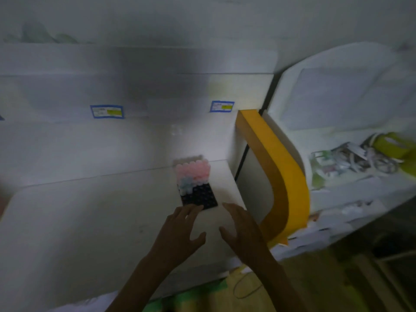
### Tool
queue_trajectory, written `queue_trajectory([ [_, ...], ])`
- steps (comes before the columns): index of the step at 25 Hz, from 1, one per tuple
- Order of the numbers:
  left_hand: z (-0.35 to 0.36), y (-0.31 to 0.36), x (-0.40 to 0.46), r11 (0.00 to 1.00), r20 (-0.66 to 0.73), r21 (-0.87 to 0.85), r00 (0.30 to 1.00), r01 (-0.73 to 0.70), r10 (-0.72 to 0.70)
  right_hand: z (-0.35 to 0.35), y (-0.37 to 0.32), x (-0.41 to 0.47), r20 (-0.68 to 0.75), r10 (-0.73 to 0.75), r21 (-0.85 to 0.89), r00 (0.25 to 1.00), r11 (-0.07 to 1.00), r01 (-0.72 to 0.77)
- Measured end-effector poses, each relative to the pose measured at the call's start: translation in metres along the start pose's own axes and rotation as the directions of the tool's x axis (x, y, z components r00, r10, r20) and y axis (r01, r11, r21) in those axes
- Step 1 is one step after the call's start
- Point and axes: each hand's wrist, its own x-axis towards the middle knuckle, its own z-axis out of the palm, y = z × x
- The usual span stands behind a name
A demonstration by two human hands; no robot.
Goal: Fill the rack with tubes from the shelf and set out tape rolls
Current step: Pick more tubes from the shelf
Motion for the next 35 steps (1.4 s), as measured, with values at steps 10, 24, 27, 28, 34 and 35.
queue_trajectory([
  [10,0.076,0.17,-0.02,0.989,0.242,-0.098,0.961,-0.111,0.132,-0.095,0.095,-0.159,-0.027,0.129,-0.005,0.991,0.992,-0.129],
  [24,0.155,0.328,0.079,0.944,0.095,-0.032,0.939,-0.329,0.331,-0.231,0.26,-0.185,-0.154,0.343,0.037,0.926,0.939,-0.342],
  [27,0.176,0.343,0.131,0.959,0.136,-0.051,0.95,-0.277,0.282,-0.242,0.301,-0.145,-0.118,0.339,0.008,0.933,0.94,-0.341],
  [28,0.185,0.345,0.149,0.972,0.157,-0.06,0.959,-0.228,0.235,-0.248,0.315,-0.13,-0.102,0.328,-0.02,0.939,0.943,-0.331],
  [34,0.243,0.325,0.252,0.985,0.134,-0.054,0.977,-0.162,0.168,-0.287,0.384,-0.034,-0.073,0.243,-0.091,0.967,0.964,-0.249],
  [35,0.25,0.323,0.266,0.988,0.127,-0.053,0.98,-0.147,0.153,-0.288,0.393,-0.021,-0.069,0.219,-0.084,0.973,0.971,-0.225],
])
